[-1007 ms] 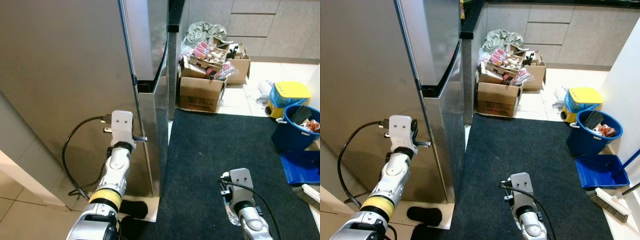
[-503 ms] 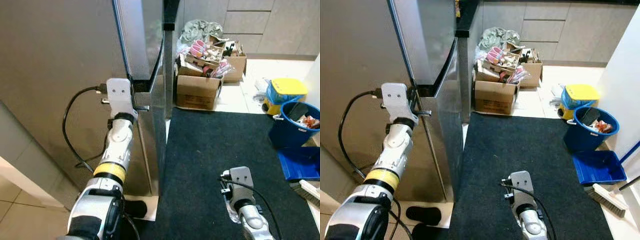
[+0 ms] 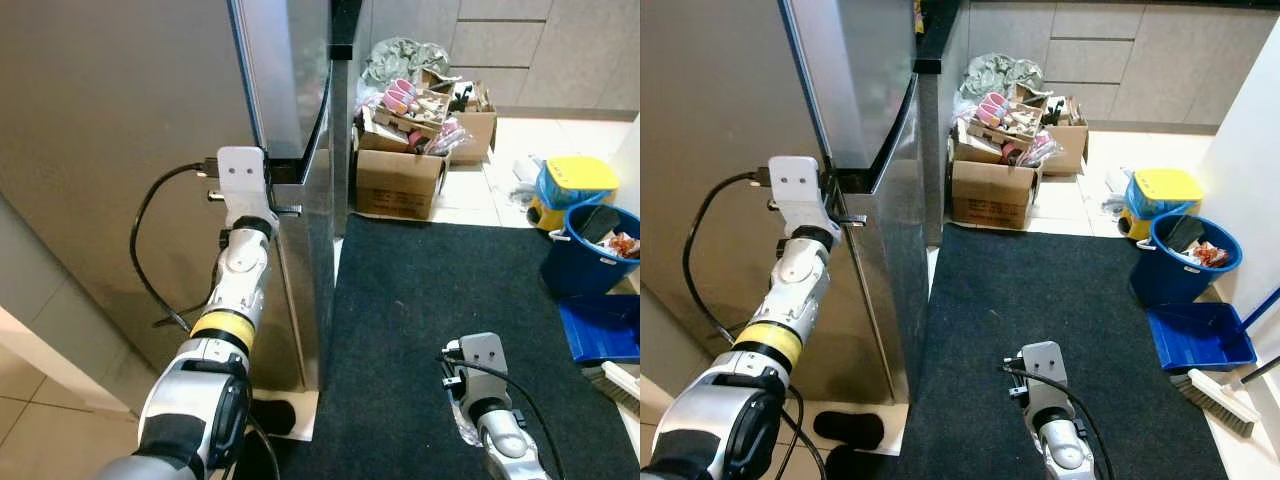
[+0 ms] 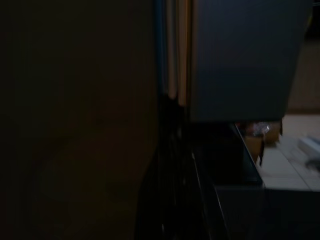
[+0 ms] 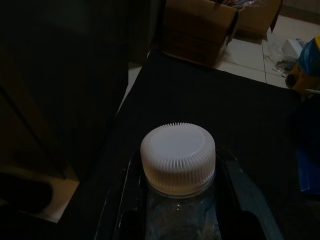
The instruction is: Restocking fridge
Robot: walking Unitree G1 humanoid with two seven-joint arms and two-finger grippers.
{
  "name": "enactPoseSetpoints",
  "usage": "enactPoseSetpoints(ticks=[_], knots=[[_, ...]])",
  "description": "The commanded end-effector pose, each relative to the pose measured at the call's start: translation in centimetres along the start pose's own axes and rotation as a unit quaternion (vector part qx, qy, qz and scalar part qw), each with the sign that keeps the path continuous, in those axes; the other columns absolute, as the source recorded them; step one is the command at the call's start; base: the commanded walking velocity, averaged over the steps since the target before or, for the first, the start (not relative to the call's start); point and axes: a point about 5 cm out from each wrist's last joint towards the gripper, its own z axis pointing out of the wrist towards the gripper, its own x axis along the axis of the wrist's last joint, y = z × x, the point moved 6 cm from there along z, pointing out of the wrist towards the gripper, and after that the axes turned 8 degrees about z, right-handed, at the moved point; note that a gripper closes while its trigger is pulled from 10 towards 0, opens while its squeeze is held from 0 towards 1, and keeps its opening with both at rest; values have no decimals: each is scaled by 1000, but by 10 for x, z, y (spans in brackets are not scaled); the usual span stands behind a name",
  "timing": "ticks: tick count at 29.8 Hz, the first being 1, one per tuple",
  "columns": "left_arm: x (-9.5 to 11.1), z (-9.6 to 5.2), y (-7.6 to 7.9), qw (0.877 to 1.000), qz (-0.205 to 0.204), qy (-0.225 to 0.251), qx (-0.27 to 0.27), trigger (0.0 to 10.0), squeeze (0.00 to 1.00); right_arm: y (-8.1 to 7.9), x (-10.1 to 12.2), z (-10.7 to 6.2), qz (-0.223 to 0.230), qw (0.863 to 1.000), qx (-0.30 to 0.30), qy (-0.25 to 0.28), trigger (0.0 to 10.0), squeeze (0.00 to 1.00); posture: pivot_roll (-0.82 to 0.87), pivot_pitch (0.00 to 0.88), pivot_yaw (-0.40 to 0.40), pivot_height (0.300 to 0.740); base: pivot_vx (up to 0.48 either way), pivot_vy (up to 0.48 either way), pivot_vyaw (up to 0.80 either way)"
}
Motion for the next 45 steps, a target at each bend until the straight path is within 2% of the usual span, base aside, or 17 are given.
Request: enactPoseSetpoints(ticks=[1,3,5,10,16,23,24,26,27,37,39,40,41,42,43,44,45], knots=[[-1,3,2,1000,8,-13,-7,10000,0,1,13,4,-5,1000,2,22,10000,0,-72,0,26,740,0,0,0],[-2,5,3,1000,7,-17,-9,10000,0,1,13,4,-5,1000,1,23,10000,0,-74,0,28,740,0,0,0],[-7,7,4,999,2,-40,-11,10000,0,3,13,3,-5,1000,-2,23,10000,0,-79,0,29,740,0,0,0],[-9,7,3,999,-5,-49,-7,10000,0,4,12,3,-4,1000,-3,23,10000,0,-81,0,28,740,0,0,0],[-24,4,3,996,-10,-85,-6,10000,0,4,10,2,-4,1000,-4,21,10000,0,-80,0,29,740,0,0,0],[-30,3,1,995,-14,-100,3,10000,0,3,10,2,-4,1000,-3,21,10000,0,-77,0,28,740,0,0,0],[-30,3,1,995,-15,-100,1,10000,227,3,10,2,-4,1000,-3,20,10000,0,-77,0,28,740,0,0,0],[-30,3,2,995,-16,-101,-1,10000,227,3,10,2,-4,1000,-3,20,10000,0,-78,0,28,740,0,0,0],[-30,3,3,995,-19,-100,-3,10000,1000,3,10,2,-4,1000,-3,20,10000,0,-79,0,28,740,0,0,0],[-21,6,15,996,-20,-84,-24,10000,1000,4,9,1,-3,1000,-4,20,10000,0,-82,0,28,740,0,0,0],[-17,6,32,995,-24,-80,-55,10000,1000,5,9,2,-1,1000,-5,20,10000,0,-80,0,26,740,0,0,0],[-17,6,32,995,-24,-80,-55,10000,1000,5,9,2,-1,1000,-5,20,10000,0,-80,0,26,740,0,0,0],[-14,6,41,994,-27,-76,-71,10000,831,5,9,2,-1,1000,-5,20,10000,0,-80,0,26,740,0,0,0],[-11,6,51,993,-32,-70,-89,10000,286,5,9,2,-2,1000,-5,20,10000,0,-80,0,26,740,0,0,0],[-4,5,69,990,-39,-58,-120,10000,0,5,10,2,-2,1000,-4,20,10000,0,-80,0,26,740,0,0,0],[1,3,80,988,-43,-50,-140,10000,0,5,10,2,-3,1000,-4,20,10000,0,-80,0,26,740,0,0,0],[1,3,80,988,-43,-50,-140,10000,0,5,10,2,-3,1000,-4,20,10000,0,-80,0,26,740,0,0,0]])
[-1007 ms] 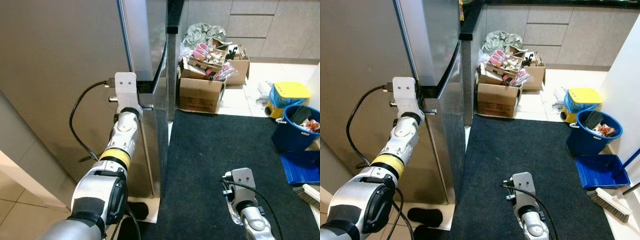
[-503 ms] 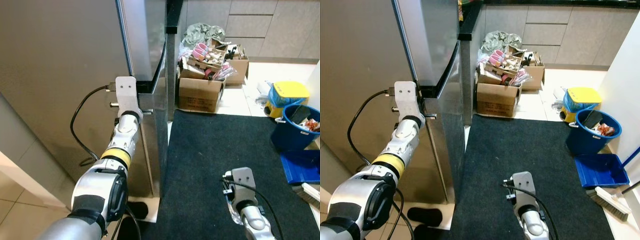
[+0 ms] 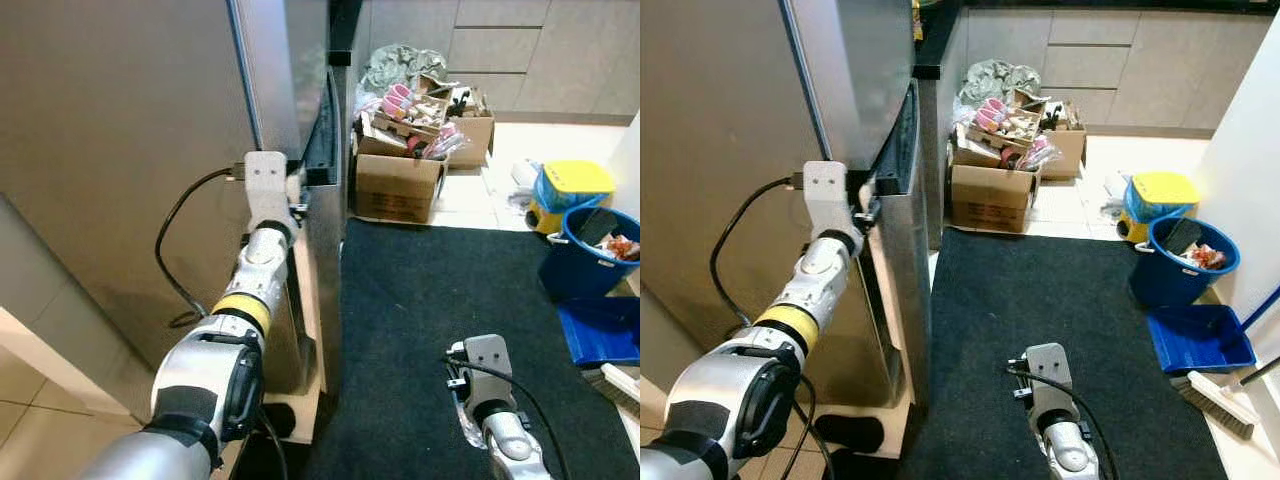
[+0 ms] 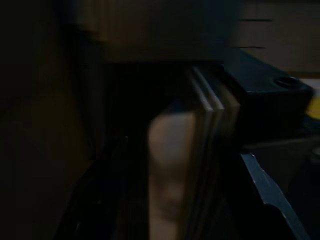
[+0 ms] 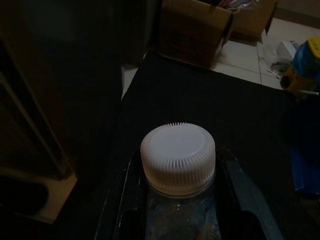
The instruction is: Restocking fridge
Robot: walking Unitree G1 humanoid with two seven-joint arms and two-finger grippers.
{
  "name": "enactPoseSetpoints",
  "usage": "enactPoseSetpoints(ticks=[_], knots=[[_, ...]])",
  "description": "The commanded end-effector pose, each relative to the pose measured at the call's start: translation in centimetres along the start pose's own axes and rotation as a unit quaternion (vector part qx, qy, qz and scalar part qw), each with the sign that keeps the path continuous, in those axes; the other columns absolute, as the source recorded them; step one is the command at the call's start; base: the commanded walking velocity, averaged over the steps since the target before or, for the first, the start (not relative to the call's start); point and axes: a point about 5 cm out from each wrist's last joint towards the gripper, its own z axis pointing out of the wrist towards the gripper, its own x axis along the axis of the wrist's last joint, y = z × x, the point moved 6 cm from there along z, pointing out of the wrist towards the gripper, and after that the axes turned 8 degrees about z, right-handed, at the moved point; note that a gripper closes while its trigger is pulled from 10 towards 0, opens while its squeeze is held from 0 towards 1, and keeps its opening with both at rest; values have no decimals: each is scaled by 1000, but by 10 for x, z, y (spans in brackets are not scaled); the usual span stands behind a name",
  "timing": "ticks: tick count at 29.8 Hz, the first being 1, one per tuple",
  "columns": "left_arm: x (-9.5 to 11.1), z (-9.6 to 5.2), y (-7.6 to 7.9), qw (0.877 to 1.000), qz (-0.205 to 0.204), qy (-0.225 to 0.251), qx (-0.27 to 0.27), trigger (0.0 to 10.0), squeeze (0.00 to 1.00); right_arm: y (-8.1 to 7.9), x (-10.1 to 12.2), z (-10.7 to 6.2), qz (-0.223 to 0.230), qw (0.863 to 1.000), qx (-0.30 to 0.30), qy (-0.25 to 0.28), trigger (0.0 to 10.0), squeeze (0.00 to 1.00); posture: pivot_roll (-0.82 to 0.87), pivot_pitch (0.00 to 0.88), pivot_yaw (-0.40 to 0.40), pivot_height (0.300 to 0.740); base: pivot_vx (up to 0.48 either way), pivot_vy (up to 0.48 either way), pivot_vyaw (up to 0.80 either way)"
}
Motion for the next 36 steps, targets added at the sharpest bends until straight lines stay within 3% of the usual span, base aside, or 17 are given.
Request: enactPoseSetpoints(ticks=[1,2,4,7,8,10,11,12,14,20,23,26,30,33,34,36], knots=[[18,4,39,997,4,28,-67,10000,0,-1,9,2,0,1000,2,18,10000,0,-83,0,26,740,0,0,0],[25,2,66,992,-3,43,-115,10000,0,-1,9,2,0,1000,2,19,10000,0,-84,0,27,740,0,0,0],[33,-4,103,982,-9,58,-180,10000,0,-1,9,2,1,1000,2,19,10000,0,-86,0,28,740,0,0,0],[43,-18,150,960,-30,74,-268,10000,0,-1,8,2,1,1000,2,18,10000,0,-90,0,27,740,0,0,0],[43,-18,150,960,-30,74,-268,10000,0,-1,8,2,1,1000,2,18,10000,0,-90,0,27,740,0,0,0],[48,-31,179,938,-48,84,-333,10000,0,-1,8,1,1,1000,3,18,10000,0,-89,0,26,740,0,0,0],[48,-31,179,938,-48,84,-333,10000,0,-1,8,1,1,1000,3,18,10000,0,-89,0,26,740,0,0,0],[50,-42,195,921,-56,90,-376,10000,0,-1,7,1,0,1000,2,18,10000,0,-91,0,29,740,0,0,0],[54,-55,212,899,-66,100,-422,10000,0,-1,7,1,1,1000,1,18,10000,0,-94,0,31,740,0,0,0],[41,-43,186,922,-54,85,-373,10000,0,0,7,0,3,1000,-2,18,10000,0,-86,0,33,740,0,0,0],[9,-34,151,949,10,49,-312,10000,0,-3,7,1,4,1000,0,18,10000,0,-80,0,33,740,0,0,0],[-31,-37,123,960,70,-5,-270,10000,0,-4,7,1,4,1000,1,18,10000,0,-78,0,36,740,0,0,0],[-101,-62,85,961,98,-103,-237,10000,0,-5,4,0,6,1000,0,15,10000,0,-77,0,39,740,0,0,0],[-155,-93,51,957,113,-187,-190,10000,0,-4,-4,-3,4,1000,0,3,10000,0,-71,0,36,740,0,0,0],[-155,-93,51,957,113,-187,-190,10000,0,-4,-4,-3,4,1000,0,3,10000,0,-71,0,36,740,0,0,0],[-184,-116,26,954,120,-234,-147,10000,0,-3,-10,-6,4,1000,0,-6,10000,0,-67,0,34,740,0,0,0]])
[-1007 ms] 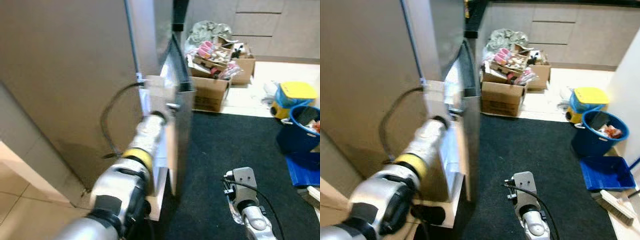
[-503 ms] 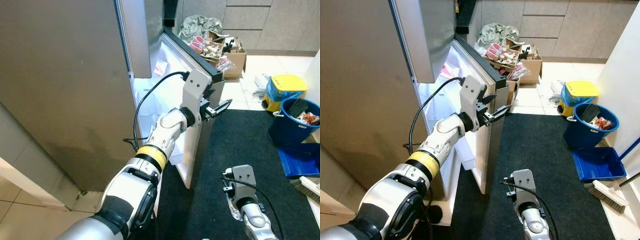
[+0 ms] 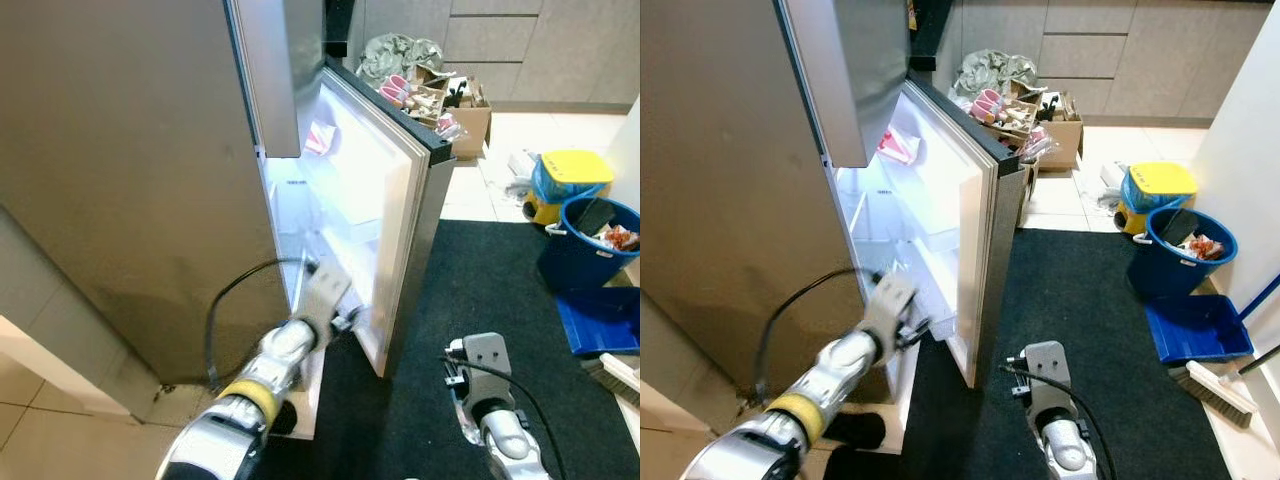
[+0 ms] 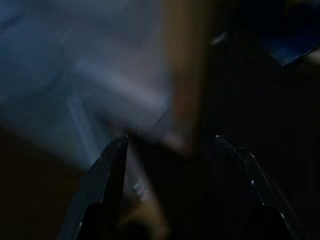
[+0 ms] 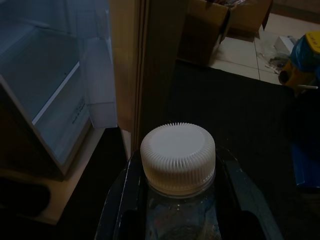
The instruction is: Restocking fridge
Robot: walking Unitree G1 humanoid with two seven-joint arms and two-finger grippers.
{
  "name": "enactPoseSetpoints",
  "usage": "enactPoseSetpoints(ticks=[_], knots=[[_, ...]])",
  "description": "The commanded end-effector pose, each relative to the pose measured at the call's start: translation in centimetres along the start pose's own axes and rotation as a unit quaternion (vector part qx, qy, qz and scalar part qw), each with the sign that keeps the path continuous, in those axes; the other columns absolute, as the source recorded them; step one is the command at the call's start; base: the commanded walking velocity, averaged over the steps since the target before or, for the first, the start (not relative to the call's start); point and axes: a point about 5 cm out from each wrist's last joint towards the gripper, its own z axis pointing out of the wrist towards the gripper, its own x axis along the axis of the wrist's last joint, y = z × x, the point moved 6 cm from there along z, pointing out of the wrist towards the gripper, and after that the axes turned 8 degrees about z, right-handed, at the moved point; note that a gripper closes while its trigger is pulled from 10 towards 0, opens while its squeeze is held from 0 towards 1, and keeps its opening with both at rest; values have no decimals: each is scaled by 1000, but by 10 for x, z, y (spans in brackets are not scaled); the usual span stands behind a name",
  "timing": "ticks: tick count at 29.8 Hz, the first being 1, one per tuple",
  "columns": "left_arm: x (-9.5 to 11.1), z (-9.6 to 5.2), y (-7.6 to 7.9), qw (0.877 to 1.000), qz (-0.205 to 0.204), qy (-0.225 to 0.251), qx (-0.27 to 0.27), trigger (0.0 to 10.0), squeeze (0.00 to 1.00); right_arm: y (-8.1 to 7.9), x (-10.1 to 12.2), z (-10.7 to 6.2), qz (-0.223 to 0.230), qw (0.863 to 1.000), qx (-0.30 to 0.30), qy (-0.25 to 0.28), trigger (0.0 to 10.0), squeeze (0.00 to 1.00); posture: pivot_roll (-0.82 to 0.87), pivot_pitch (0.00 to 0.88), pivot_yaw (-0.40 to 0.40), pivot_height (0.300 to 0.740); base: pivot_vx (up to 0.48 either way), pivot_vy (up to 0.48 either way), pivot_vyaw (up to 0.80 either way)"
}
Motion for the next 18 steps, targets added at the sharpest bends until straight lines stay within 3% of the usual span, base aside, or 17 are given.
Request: enactPoseSetpoints(ticks=[1,4,5,9,13,18], knots=[[-33,-12,-9,998,-7,-47,30,10000,0,0,-7,-3,-1,1000,1,-9,10000,0,-64,0,33,740,0,0,0],[-71,-30,-19,993,-27,-96,70,10000,0,0,-14,-6,1,1000,1,-20,10000,0,-62,0,31,740,0,0,0],[-71,-30,-19,993,-27,-96,70,10000,0,0,-14,-6,1,1000,1,-20,10000,0,-62,0,31,740,0,0,0],[-105,-52,-20,984,-77,-129,97,10000,0,2,-18,-8,19,999,-3,-27,10000,0,-61,0,26,740,0,0,0],[-111,-55,-17,981,-92,-132,105,10000,0,3,-15,-7,19,1000,-1,-23,10000,0,-61,0,20,740,0,0,0],[-107,-52,-11,983,-82,-128,104,10000,0,4,-12,-6,15,1000,2,-18,10000,0,-62,0,14,740,0,0,0]])
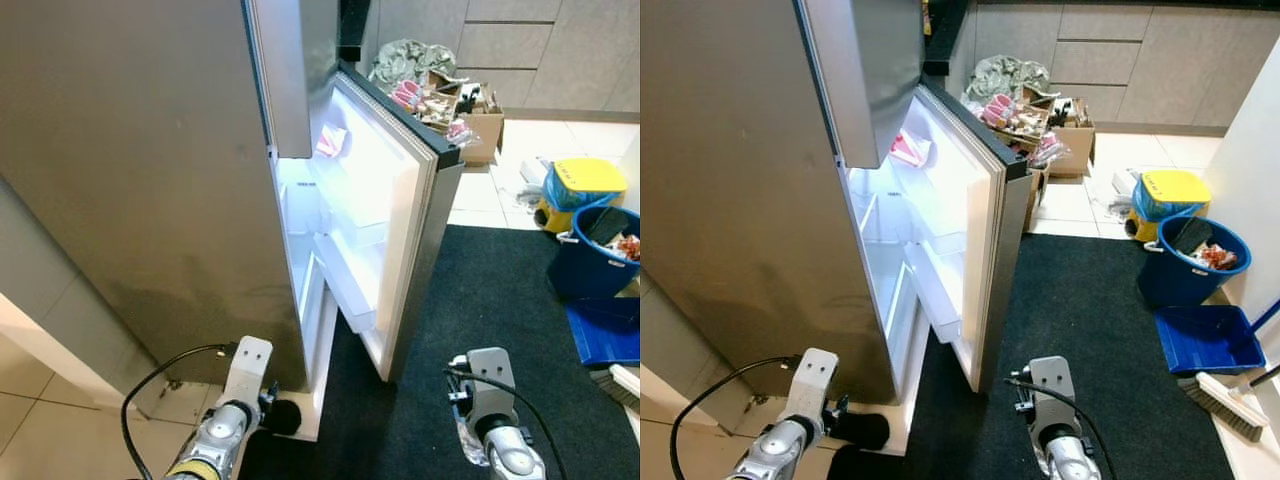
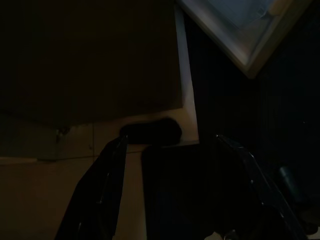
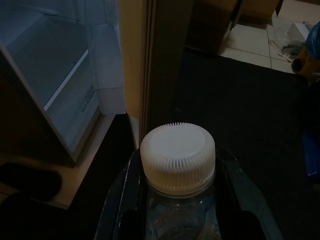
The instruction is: Restocking fridge
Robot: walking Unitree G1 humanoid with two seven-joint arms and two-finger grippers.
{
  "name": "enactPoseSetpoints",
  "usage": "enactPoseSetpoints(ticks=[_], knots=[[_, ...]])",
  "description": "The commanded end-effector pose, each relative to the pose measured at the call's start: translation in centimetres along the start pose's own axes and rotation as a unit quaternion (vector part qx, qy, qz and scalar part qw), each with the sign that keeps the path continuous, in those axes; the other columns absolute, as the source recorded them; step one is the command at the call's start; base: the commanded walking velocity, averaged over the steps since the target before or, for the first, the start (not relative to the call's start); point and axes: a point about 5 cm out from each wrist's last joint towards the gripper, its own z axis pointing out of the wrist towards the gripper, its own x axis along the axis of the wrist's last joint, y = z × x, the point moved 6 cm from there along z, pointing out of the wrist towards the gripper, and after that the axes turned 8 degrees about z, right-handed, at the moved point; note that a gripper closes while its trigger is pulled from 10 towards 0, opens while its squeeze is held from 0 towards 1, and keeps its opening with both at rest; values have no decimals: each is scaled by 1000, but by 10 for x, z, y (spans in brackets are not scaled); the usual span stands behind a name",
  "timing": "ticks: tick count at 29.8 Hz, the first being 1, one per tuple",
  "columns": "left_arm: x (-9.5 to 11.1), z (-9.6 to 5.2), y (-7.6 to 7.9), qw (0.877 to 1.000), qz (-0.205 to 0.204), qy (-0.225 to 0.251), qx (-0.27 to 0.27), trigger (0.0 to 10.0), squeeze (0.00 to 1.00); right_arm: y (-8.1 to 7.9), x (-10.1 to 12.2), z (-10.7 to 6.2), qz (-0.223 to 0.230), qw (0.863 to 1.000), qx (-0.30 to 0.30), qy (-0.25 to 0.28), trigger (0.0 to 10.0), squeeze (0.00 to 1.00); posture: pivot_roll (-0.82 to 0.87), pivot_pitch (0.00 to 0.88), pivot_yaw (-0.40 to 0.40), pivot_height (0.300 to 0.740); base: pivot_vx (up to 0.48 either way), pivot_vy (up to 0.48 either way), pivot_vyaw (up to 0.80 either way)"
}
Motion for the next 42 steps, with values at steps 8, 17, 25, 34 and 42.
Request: enactPoseSetpoints(ticks=[8,17,25,34,42], knots=[[6,2,6,1000,-8,9,1,10000,0,2,7,2,1,1000,0,10,10000,0,-66,0,14,740,0,0,0],[15,4,7,1000,-16,20,1,10000,0,0,6,1,0,1000,2,11,10000,0,-68,0,18,740,0,-350,0],[19,5,6,999,-25,21,5,10000,0,0,6,1,1,1000,0,12,10000,0,-68,0,18,740,0,-329,0],[18,6,3,999,-33,17,12,10000,0,0,6,1,1,1000,-1,13,10000,0,-68,0,18,740,222,-89,0],[19,6,3,999,-33,16,13,10000,0,0,7,1,0,1000,0,13,10000,0,-67,0,16,740,310,-137,0]])
